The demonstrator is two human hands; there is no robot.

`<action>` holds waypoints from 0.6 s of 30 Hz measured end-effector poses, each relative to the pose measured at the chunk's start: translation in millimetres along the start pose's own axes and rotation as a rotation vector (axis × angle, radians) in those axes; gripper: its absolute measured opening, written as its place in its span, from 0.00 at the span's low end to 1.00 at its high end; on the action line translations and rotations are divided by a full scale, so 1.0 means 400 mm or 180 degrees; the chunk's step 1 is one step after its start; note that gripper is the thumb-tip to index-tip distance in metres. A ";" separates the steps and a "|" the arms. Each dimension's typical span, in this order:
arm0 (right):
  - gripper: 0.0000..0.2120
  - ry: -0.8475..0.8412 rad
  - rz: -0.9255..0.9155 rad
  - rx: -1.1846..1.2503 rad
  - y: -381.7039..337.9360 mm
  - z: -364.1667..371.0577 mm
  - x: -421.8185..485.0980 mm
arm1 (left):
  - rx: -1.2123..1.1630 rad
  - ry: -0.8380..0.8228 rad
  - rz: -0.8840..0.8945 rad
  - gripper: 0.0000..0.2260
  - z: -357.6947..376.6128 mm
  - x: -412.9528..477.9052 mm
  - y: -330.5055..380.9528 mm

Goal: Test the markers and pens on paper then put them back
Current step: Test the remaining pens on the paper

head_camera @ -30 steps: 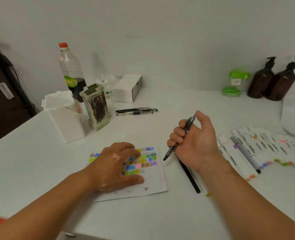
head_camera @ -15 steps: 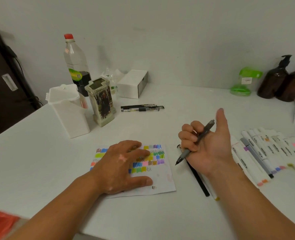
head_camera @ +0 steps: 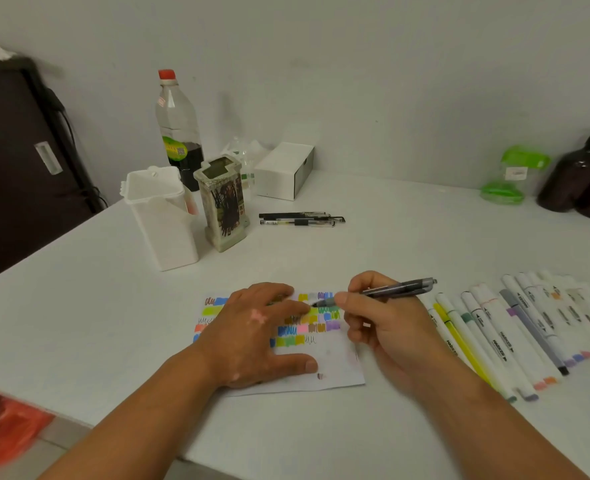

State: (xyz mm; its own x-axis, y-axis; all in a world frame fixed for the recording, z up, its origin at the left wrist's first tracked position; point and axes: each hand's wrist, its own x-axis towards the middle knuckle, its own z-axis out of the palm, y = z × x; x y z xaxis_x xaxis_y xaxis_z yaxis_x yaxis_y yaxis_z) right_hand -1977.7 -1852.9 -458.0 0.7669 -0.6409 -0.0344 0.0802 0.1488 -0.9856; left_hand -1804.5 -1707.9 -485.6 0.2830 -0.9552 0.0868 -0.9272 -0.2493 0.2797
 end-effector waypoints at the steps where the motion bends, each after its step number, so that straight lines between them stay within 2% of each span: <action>1: 0.09 -0.0024 0.0004 -0.0115 0.008 0.002 0.000 | 0.0012 0.0008 0.0007 0.41 0.001 0.000 -0.001; 4: 0.03 -0.0092 -0.0057 -0.0398 0.014 0.014 -0.005 | 0.0011 0.0044 0.0025 0.40 0.003 0.001 -0.004; 7: 0.07 -0.0168 -0.0030 -0.0678 0.018 0.023 -0.013 | 0.0010 0.0073 0.0031 0.40 0.006 0.001 -0.006; 13: 0.03 0.0245 -0.0079 -0.1966 0.026 0.029 -0.018 | -0.0007 0.0054 -0.0007 0.41 0.011 0.004 -0.008; 18: 0.05 0.0250 -0.0078 -0.2098 0.020 0.033 -0.021 | -0.0016 0.0032 -0.0023 0.41 0.010 0.004 -0.009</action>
State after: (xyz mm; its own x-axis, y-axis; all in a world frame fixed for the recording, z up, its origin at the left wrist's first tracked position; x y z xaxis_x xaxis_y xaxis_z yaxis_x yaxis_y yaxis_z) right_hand -1975.0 -1836.6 -463.5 0.7190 -0.6950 0.0021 -0.3284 -0.3424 -0.8803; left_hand -1801.9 -1709.1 -490.4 0.2921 -0.9517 0.0943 -0.9239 -0.2553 0.2852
